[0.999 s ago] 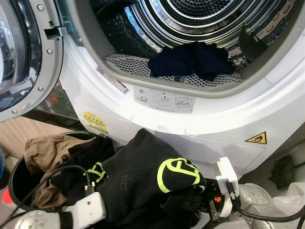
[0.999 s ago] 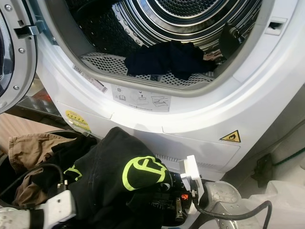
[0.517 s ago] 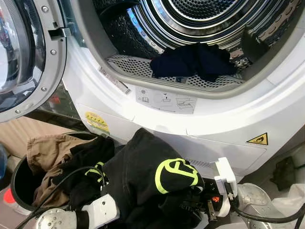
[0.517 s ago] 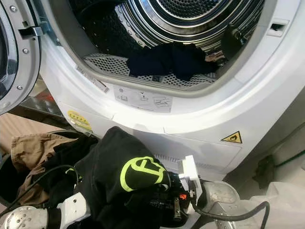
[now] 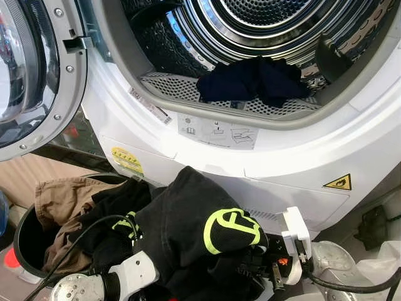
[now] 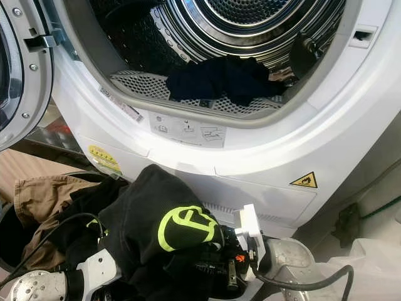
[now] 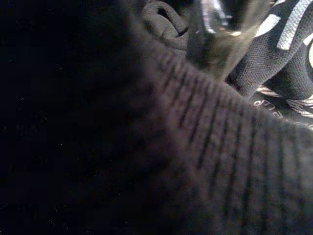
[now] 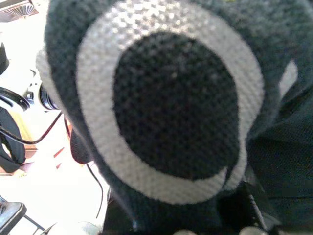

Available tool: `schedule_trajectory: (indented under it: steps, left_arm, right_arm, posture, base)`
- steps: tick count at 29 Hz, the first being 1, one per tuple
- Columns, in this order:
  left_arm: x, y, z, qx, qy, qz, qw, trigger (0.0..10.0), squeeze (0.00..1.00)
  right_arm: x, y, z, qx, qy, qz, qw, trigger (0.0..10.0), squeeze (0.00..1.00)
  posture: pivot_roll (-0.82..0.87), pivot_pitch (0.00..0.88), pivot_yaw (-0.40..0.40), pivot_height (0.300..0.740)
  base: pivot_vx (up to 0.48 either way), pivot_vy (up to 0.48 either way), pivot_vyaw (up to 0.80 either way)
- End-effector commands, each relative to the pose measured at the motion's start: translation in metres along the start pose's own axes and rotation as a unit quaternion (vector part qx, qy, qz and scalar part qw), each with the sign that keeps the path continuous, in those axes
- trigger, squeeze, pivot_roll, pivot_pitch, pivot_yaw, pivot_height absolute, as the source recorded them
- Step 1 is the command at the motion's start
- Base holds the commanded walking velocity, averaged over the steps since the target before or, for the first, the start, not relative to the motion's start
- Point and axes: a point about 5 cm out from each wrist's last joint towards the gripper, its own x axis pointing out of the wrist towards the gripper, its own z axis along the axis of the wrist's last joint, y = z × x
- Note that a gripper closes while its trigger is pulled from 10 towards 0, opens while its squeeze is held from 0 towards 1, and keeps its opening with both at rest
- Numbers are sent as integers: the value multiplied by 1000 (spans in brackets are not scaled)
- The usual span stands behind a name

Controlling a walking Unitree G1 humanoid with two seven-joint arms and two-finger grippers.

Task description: Clothes washing

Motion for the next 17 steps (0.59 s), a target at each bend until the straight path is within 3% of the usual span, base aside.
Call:
schedule_trajectory:
  steps: [1, 17]
  left_arm:
    - [-5, 1, 0, 2, -3, 1, 1000, 0, 0]
    - [-13, -1, -2, 15, -1, 10, 1000, 0, 0]
  right_arm:
    - [3, -1, 5, -16, -9, 7, 1000, 0, 0]
    - [5, -9, 6, -15, -13, -8, 1000, 0, 0]
  posture:
    - [72, 76, 18, 740]
    - [81, 77, 20, 740]
  base:
    - [0, 0, 0]
    - [0, 0, 0]
